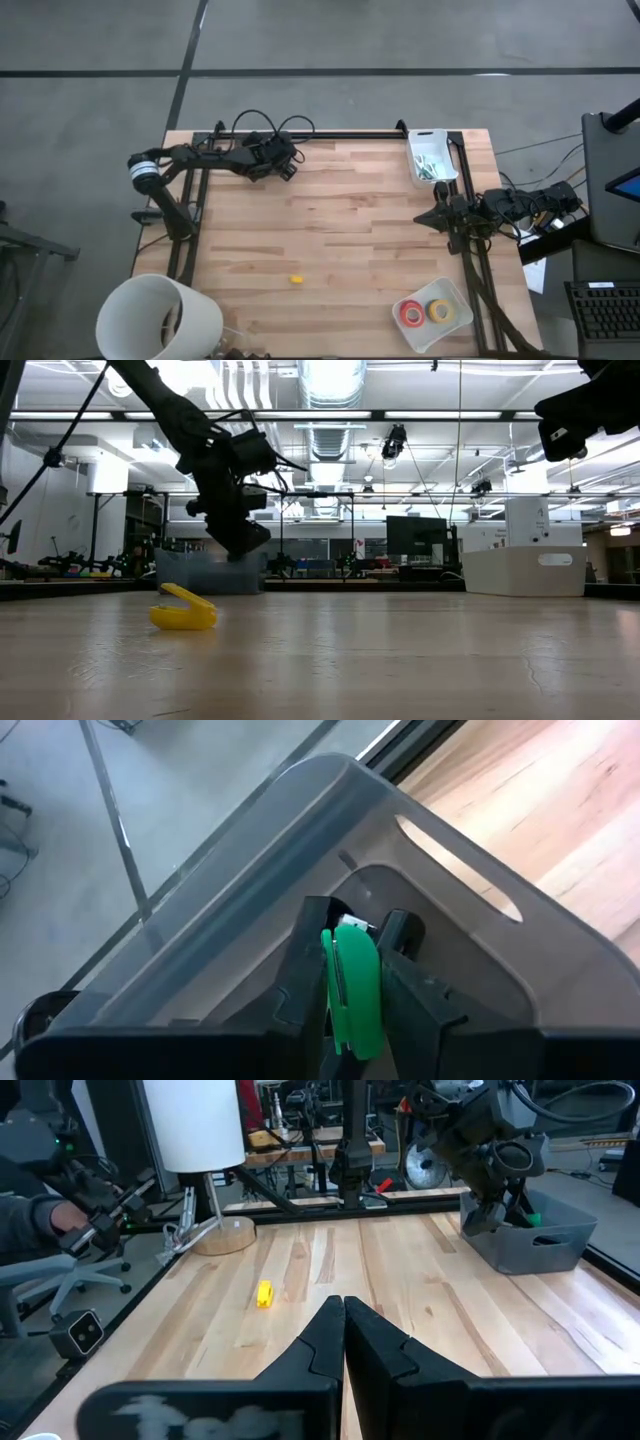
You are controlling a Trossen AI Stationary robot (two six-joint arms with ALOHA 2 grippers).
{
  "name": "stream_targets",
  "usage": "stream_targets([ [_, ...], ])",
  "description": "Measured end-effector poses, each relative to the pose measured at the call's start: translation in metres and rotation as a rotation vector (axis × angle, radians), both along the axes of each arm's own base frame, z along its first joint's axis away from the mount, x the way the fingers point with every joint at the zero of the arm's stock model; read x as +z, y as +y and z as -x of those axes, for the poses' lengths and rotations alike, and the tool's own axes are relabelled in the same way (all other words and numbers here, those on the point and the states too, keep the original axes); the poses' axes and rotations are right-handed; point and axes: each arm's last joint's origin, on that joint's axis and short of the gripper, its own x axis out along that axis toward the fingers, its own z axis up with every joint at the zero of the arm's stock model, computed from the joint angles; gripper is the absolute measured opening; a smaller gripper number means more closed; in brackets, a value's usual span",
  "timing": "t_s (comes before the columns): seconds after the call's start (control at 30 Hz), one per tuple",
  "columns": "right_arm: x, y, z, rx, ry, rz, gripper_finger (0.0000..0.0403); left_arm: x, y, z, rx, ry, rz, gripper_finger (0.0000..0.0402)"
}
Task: Pick and place Stapler, Stapler remover, tape
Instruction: Put the small green stapler into the black bin, then put the small yellow stapler into the black bin
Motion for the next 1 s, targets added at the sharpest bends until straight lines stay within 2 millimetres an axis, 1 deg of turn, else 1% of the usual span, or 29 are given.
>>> stream_targets([
  [0.17, 0.000, 0.000, 0.000, 0.000, 0.000, 0.000, 0.0009, 0.000, 0.002, 0.001, 0.000, -0.011, 0.014, 0.0088],
  [0.27, 0.000, 0.000, 0.000, 0.000, 0.000, 0.000, 0.0008, -0.001, 0.004, 0.002, -0.011, -0.027, 0.041, 0.0095],
  [0.4, 0.000, 0.000, 0.000, 0.000, 0.000, 0.000, 0.0008, -0.001, 0.005, 0.002, -0.005, -0.032, 0.046, 0.0120],
  [0.6, 0.000, 0.000, 0.000, 0.000, 0.000, 0.000, 0.0008, -0.001, 0.005, 0.003, -0.006, -0.030, 0.045, 0.0184],
  [0.73, 0.000, 0.000, 0.000, 0.000, 0.000, 0.000, 0.0008, 0.000, 0.005, 0.003, -0.017, -0.018, 0.040, 0.0216],
  [0.87, 0.000, 0.000, 0.000, 0.000, 0.000, 0.000, 0.0008, 0.006, 0.003, 0.003, -0.043, -0.011, 0.023, 0.0226],
  [1.0, 0.000, 0.000, 0.000, 0.000, 0.000, 0.000, 0.0008, 0.019, -0.003, 0.005, -0.057, -0.045, 0.004, 0.0227],
])
